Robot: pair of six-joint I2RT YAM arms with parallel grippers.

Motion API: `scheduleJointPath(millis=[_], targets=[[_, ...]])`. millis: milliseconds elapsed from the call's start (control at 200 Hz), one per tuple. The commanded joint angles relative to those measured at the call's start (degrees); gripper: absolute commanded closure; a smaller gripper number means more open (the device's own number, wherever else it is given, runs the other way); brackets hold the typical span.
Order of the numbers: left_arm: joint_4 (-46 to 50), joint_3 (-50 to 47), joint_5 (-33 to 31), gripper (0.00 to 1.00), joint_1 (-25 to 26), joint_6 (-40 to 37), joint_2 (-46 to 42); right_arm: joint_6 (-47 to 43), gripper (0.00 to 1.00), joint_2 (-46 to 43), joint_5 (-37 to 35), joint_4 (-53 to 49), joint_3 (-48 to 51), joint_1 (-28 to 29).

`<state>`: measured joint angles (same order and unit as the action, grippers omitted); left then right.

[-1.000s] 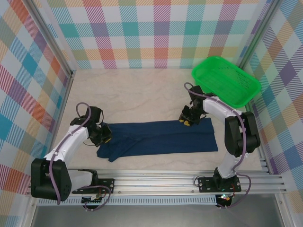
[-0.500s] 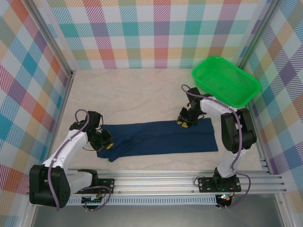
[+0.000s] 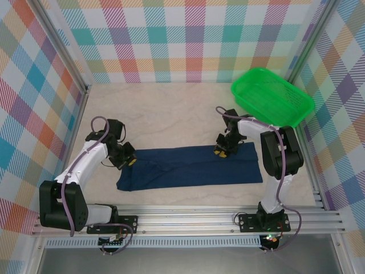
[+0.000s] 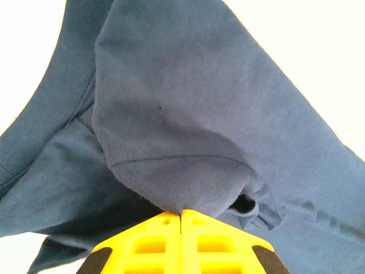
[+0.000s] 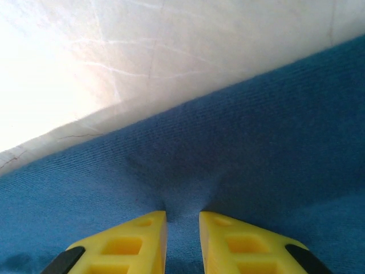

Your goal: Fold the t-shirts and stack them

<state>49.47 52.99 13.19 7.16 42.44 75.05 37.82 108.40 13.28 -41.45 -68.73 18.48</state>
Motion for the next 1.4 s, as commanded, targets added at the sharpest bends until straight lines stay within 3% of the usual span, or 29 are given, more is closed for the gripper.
scheduleJointPath(millis=[0,585,835,1045,1125,1185,1280,1394], targets=[[2.0,2.9,-1.3,1.00,-0.1,-0.3,1.6,-2.0,0.77,2.0,-2.9,-3.6,-0.8,0.4],[1.4,9.2,-1.7,1.00,-2.6,-3.5,9.2,-1.9,0.77,2.1,-2.3,-3.9,-1.1,0.5],[1.8,6.4,-3.8,1.00,-2.7,-5.1,9.7,-2.0,0.74,2.0,-2.0,-4.2,-2.0,0.5],[7.6,8.4,-11.3,0.66,-2.1,-6.9,6.2,-2.7,0.70,-2.1,-3.1,-4.7,-2.6,1.7],[8.6,8.4,-11.5,0.62,-0.3,-7.0,3.8,-3.4,0.68,-5.9,-3.2,-3.2,-1.7,2.5],[7.0,7.8,-9.9,0.63,1.9,-7.2,2.5,-4.3,0.67,-9.4,-0.3,0.3,0.1,3.2],[-0.7,4.8,-1.9,0.64,4.2,-6.9,2.9,-6.0,0.65,-15.0,8.9,10.4,3.9,5.0],[-4.4,4.0,-0.3,0.64,7.5,-4.8,6.9,-5.9,0.64,-19.5,17.3,19.7,7.4,7.9]])
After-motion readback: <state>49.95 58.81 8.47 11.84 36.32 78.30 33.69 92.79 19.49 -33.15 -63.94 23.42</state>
